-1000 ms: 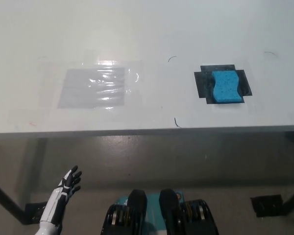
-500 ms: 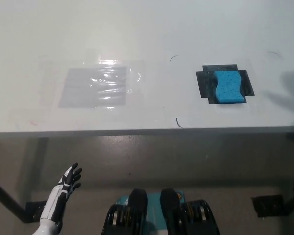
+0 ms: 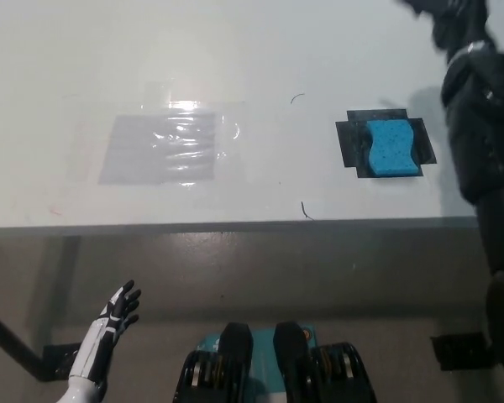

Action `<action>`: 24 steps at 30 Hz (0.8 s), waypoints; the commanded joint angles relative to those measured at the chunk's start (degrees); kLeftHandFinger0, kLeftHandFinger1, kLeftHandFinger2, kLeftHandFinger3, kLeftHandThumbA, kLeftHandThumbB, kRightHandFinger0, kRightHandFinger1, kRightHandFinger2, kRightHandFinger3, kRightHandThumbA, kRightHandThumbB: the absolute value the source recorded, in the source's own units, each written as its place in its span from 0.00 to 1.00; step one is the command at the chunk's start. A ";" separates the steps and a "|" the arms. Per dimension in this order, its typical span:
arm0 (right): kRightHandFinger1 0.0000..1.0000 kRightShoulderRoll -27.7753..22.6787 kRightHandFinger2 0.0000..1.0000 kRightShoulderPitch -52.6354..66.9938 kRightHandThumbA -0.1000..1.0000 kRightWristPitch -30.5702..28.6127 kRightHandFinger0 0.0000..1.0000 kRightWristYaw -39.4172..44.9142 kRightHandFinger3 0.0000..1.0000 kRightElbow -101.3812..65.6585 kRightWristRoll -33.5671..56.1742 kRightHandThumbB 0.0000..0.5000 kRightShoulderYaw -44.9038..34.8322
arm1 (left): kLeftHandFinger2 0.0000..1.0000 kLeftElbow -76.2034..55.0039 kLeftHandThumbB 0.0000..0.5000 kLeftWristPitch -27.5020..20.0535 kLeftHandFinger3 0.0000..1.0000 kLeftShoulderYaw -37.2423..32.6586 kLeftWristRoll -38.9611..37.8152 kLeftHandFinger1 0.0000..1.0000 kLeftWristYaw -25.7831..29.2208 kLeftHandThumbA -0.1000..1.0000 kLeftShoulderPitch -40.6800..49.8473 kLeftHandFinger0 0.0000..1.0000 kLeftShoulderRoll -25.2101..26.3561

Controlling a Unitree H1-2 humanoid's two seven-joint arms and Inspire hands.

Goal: A soft sponge is kept on the balc marked spot on the table infront of the robot and it uses its right hand fist to press down on it and drrags it across the table in a back and forth manner twice to clean it

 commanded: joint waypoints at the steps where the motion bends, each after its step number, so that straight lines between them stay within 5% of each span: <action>1: 0.00 0.83 0.01 -8.20 1.00 -11.61 0.00 -3.10 0.00 12.69 -1.66 0.18 -0.37 | 1.00 -1.62 0.57 -3.99 1.00 -0.42 0.32 1.00 -1.18 1.00 -0.25 1.00 1.17; 6: 0.00 1.10 0.08 -6.66 1.00 -13.41 0.00 -3.87 0.07 19.17 -2.47 0.14 0.21 | 1.00 -1.20 0.58 -4.20 1.00 -0.43 0.68 1.00 -0.94 1.00 -0.26 1.00 1.02; 7: 0.00 1.09 0.10 -6.08 1.00 -13.47 0.00 -2.79 0.08 19.72 -1.84 0.24 -0.28 | 1.00 -1.25 0.60 -4.04 1.00 -0.52 0.60 1.00 -1.17 1.00 -0.33 1.00 1.08; 11: 0.00 1.53 0.26 -3.80 1.00 -12.75 0.00 -1.25 0.23 21.86 -1.37 0.33 -0.70 | 1.00 -1.26 0.62 -4.11 1.00 -0.61 1.18 1.00 -0.95 1.00 -0.12 1.00 1.11; 14: 0.00 1.90 0.29 -2.21 1.00 -11.78 0.00 -1.35 0.25 22.90 -2.35 0.28 0.19 | 1.00 -1.47 0.62 -3.69 1.00 -0.60 1.12 1.00 -1.06 1.00 0.11 1.00 0.96; 16: 0.00 2.37 0.29 -1.23 1.00 -11.29 0.00 -1.38 0.24 23.32 -2.54 0.33 0.39 | 1.00 -1.12 0.64 -4.00 1.00 -0.60 1.18 1.00 -1.10 1.00 -0.15 1.00 0.91; 24: 0.00 3.56 0.27 4.03 1.00 -9.33 0.00 -1.24 0.24 24.21 -3.13 0.19 0.61 | 1.00 -1.45 0.68 -3.64 1.00 -0.50 1.22 1.00 -1.31 1.00 -0.11 1.00 0.85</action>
